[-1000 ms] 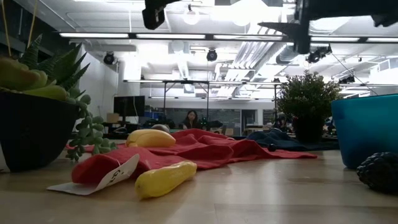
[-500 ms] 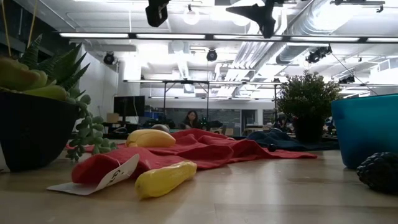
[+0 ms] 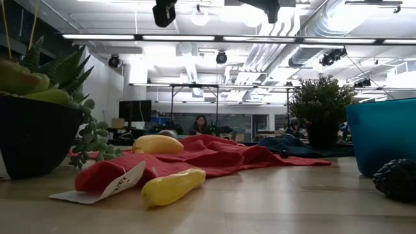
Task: Pick and placing Produce into tupperware
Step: Put the green corn into the blue bin
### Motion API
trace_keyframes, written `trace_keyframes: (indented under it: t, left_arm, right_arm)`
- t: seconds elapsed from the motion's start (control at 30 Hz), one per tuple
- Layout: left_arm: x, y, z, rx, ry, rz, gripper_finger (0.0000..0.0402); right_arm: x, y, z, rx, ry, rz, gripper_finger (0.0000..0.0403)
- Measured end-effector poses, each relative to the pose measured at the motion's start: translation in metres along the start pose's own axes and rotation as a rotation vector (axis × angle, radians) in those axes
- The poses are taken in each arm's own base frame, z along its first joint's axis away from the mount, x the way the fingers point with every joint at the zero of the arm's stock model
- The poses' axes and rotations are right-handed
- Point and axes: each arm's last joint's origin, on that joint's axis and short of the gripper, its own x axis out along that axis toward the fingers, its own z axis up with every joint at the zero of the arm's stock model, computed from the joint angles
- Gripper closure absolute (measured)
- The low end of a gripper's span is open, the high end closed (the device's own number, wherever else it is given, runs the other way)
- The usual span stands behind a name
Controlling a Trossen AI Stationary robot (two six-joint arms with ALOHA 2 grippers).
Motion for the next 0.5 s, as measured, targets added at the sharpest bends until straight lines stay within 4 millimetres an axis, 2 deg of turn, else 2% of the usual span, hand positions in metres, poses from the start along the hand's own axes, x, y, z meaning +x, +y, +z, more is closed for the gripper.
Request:
trace_keyframes:
  t: [0.13, 0.23, 0.4, 0.5]
  left_arm:
    - [0.000, -0.001, 0.002, 0.009, -0.015, -0.011, 0.0192]
    - [0.000, -0.001, 0.001, 0.007, -0.010, -0.007, 0.0192]
    - [0.000, -0.001, 0.001, 0.023, -0.008, -0.004, 0.0192]
    - [0.000, -0.001, 0.001, 0.056, -0.008, -0.004, 0.0192]
  right_arm:
    - [0.000, 0.000, 0.000, -0.060, 0.003, 0.003, 0.0110]
    - [0.000, -0.001, 0.000, -0.037, 0.001, -0.002, 0.0110]
    - [0.001, -0.011, 0.005, 0.287, -0.018, -0.014, 0.0110]
    - [0.002, -0.014, 0.008, 0.376, -0.025, 0.008, 0.0110]
